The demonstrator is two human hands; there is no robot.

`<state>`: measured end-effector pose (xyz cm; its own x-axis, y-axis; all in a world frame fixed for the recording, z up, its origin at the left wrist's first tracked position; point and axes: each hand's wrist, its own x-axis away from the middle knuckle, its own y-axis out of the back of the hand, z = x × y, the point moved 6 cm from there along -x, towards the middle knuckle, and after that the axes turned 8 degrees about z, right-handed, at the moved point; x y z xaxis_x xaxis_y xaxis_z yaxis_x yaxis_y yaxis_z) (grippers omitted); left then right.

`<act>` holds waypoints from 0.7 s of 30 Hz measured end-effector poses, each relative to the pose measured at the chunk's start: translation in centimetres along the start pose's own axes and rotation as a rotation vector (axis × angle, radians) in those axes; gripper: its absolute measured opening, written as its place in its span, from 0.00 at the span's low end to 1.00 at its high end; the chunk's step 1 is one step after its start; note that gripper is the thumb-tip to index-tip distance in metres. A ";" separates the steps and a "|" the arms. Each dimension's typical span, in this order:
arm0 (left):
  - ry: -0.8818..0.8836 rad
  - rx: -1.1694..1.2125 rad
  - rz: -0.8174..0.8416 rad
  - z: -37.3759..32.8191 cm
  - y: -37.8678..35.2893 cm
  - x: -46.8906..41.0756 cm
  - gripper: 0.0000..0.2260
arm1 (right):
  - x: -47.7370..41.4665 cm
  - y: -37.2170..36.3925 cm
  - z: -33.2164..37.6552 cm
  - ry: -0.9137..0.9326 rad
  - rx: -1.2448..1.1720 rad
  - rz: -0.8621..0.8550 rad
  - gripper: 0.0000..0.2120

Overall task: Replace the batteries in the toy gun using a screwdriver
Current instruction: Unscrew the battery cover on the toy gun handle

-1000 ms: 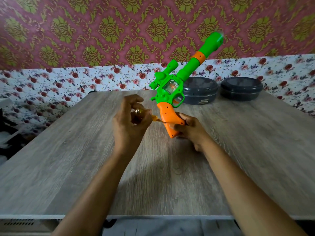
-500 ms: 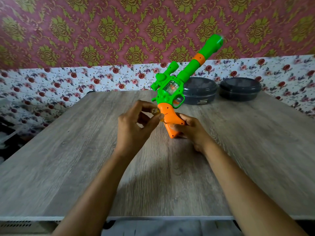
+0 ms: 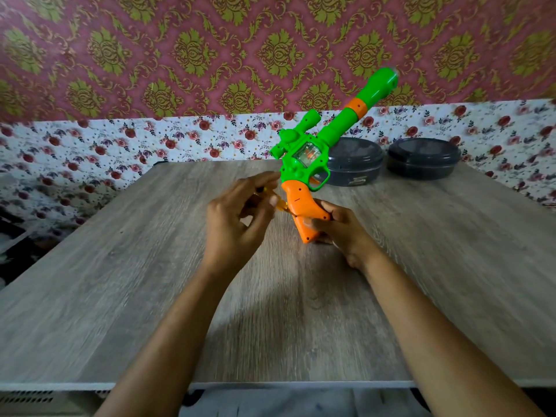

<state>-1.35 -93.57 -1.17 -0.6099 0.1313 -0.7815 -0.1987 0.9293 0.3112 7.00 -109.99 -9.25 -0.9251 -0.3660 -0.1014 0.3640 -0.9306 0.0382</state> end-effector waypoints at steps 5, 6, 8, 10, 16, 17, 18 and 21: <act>-0.013 -0.003 0.038 -0.1 -0.2 -0.1 0.17 | 0.0 0.1 0.0 -0.012 0.003 -0.026 0.22; 0.005 0.010 0.030 -0.1 -0.1 -0.1 0.14 | 0.0 0.1 -0.1 -0.012 0.010 -0.021 0.22; 0.032 0.021 0.011 -0.2 0.1 0.0 0.10 | 0.1 0.0 0.1 -0.007 0.017 -0.009 0.22; 0.031 0.024 0.002 -0.5 0.1 0.0 0.11 | 0.2 -0.2 0.2 -0.002 0.008 -0.002 0.22; 0.072 0.068 0.001 -0.1 -0.2 0.0 0.13 | 0.2 -0.3 0.1 -0.011 -0.002 0.008 0.23; 0.071 0.063 0.002 0.0 -0.1 0.0 0.11 | 0.2 -0.3 0.1 -0.011 -0.001 0.008 0.23; 0.064 0.060 0.010 0.0 -0.1 -0.1 0.09 | 0.1 -0.3 0.1 -0.012 -0.002 0.008 0.23; 0.056 0.082 0.083 0.0 -0.5 0.0 0.03 | 0.1 -0.2 0.1 -0.016 0.013 0.004 0.22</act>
<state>-1.22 -94.08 -1.32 -0.6639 0.1913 -0.7229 -0.0843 0.9414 0.3265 6.85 -109.88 -9.14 -0.9253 -0.3695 -0.0850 0.3663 -0.9291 0.0512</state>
